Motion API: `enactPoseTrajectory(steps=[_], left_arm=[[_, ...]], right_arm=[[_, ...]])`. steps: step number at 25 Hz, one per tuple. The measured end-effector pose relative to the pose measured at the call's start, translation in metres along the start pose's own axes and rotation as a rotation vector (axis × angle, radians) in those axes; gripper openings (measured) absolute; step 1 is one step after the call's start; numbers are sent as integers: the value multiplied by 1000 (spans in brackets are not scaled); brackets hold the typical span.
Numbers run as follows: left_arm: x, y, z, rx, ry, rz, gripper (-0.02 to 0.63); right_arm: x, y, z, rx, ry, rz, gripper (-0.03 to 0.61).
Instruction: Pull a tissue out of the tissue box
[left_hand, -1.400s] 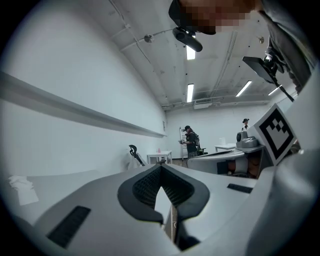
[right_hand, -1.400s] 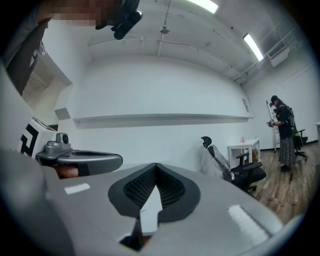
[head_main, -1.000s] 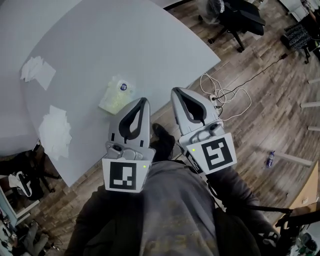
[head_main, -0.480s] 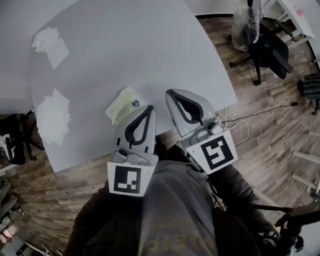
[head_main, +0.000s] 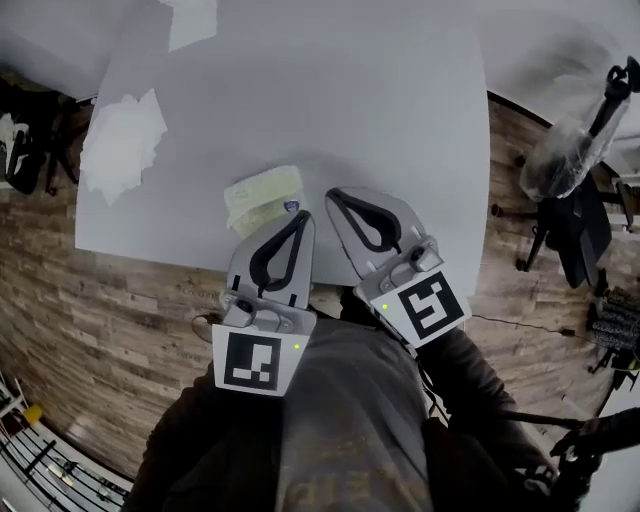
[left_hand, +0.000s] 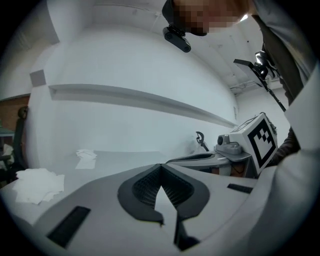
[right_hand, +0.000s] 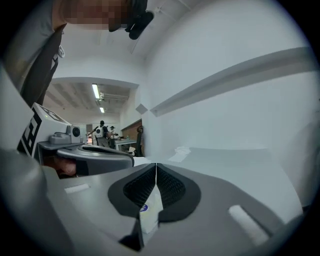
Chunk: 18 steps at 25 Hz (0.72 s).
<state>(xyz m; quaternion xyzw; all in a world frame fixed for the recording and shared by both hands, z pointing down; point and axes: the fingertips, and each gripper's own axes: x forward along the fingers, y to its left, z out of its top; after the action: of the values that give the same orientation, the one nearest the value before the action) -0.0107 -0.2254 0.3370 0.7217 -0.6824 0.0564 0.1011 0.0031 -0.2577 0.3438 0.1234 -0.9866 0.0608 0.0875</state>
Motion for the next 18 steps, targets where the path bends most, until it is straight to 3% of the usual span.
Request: enactPoseTrajectory(steps=[3, 5, 12, 18], left_arm=[[-2, 8, -18, -75, 9, 161, -2], [-5, 9, -24, -92, 6, 221, -2], [-9, 18, -40, -134, 23, 337, -2], [-3, 34, -57, -161, 47, 373, -2]], right_arm=[[3, -5, -8, -28, 2, 100, 11], [5, -2, -16, -38, 16, 167, 15], [27, 13, -50, -97, 99, 377, 72], [54, 13, -77, -137, 140, 419, 87]])
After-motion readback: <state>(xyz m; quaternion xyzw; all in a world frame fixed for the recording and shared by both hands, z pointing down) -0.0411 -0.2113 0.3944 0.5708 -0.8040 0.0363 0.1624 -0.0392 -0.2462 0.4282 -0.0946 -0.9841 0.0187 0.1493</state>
